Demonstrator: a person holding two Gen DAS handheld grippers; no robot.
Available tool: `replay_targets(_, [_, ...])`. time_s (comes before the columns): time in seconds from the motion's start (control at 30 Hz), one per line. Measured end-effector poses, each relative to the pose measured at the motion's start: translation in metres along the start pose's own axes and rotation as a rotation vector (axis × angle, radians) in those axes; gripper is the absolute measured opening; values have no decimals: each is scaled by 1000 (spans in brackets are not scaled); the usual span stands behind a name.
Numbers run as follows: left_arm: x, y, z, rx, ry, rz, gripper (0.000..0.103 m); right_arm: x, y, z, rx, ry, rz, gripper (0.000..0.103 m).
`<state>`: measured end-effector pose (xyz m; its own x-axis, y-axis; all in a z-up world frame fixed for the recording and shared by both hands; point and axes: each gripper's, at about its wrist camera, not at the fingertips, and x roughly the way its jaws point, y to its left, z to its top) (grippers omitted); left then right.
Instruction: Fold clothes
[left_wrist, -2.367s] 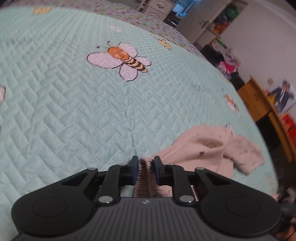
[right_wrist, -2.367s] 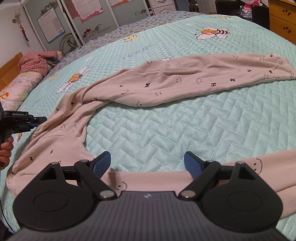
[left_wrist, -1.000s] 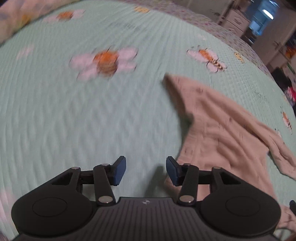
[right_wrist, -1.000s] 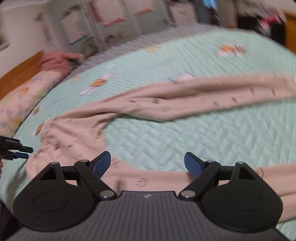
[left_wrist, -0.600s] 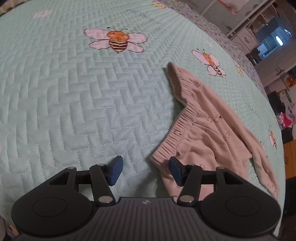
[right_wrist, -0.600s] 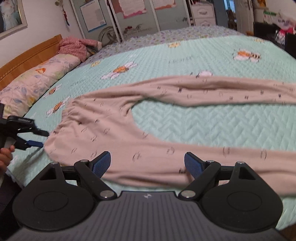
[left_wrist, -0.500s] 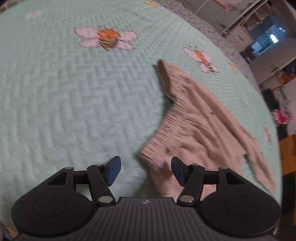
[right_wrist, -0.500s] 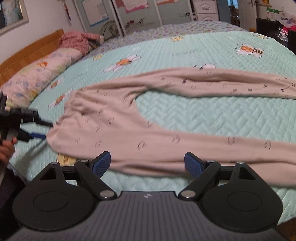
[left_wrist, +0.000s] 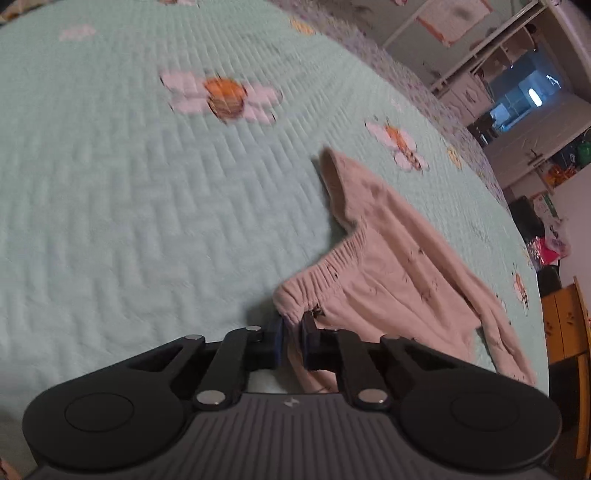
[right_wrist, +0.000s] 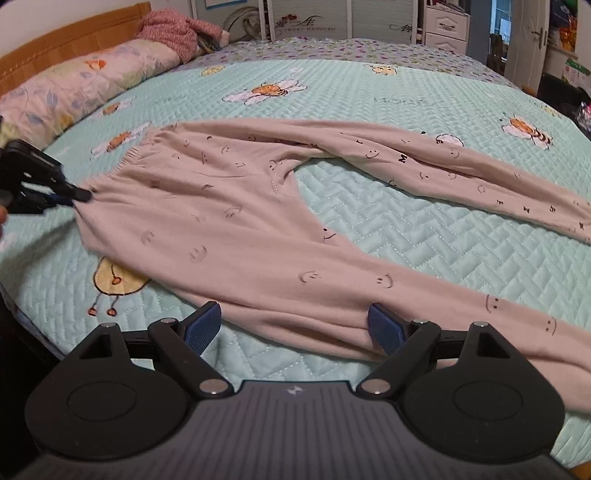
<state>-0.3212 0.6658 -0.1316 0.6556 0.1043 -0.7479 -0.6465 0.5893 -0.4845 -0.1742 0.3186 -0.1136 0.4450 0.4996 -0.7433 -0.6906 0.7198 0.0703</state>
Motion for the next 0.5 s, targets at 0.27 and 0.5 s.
replay_targets(0.27, [2,7,6,22,70,80,9,5,15,11,-94,78,59,87])
replay_targets(0.5, [-14,25,4,-10,51,103,10,-10,3,27,45,25,50,87])
